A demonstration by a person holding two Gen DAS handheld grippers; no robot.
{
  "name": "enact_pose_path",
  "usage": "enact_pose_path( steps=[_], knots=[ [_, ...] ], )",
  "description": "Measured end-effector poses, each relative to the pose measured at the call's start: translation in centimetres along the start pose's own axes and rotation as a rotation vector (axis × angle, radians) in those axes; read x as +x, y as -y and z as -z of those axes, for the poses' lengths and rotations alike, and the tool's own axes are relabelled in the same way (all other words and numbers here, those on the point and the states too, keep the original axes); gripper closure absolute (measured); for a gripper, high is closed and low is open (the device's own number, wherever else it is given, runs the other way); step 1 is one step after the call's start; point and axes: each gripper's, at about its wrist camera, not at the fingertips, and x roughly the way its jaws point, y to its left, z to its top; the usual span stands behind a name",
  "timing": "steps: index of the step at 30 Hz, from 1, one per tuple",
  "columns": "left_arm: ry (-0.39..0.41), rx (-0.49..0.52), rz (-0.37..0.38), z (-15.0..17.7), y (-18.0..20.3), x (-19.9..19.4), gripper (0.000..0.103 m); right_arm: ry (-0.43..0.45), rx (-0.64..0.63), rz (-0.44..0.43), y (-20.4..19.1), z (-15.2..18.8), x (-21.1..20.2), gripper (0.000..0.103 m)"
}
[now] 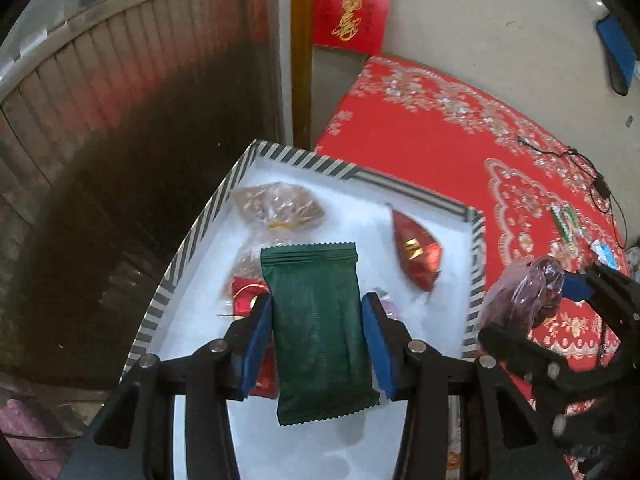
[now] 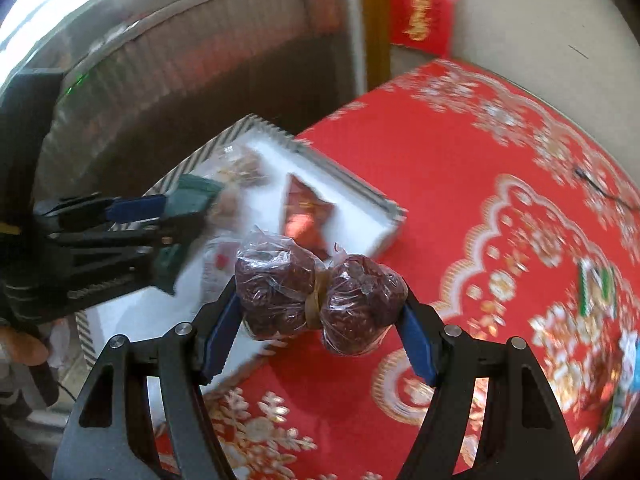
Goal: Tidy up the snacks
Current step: 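Carry the green packet and date bags into the white box and open both tools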
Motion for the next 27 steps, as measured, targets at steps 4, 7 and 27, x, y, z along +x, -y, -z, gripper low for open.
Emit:
enact_pose_path(
  steps=[4, 7, 27],
  knots=[
    [-0.001, -0.009, -0.018, 0.3, -0.8, 0.6, 0.055, -0.038, -0.049, -0.052, -1.9, -0.8, 1.5, 0.031],
    [-0.006, -0.022, -0.022, 0.6, -1.4, 1.0, 0.055, -0.092, -0.101, -0.047, -3.0, -0.9, 3.0, 0.031],
    [-0.028, -0.12, -0.025, 0.4, -3.3, 1.6, 0.035, -0.101, -0.093, -0.093, -3.6, -0.7, 4.4, 0.031]
  ],
)
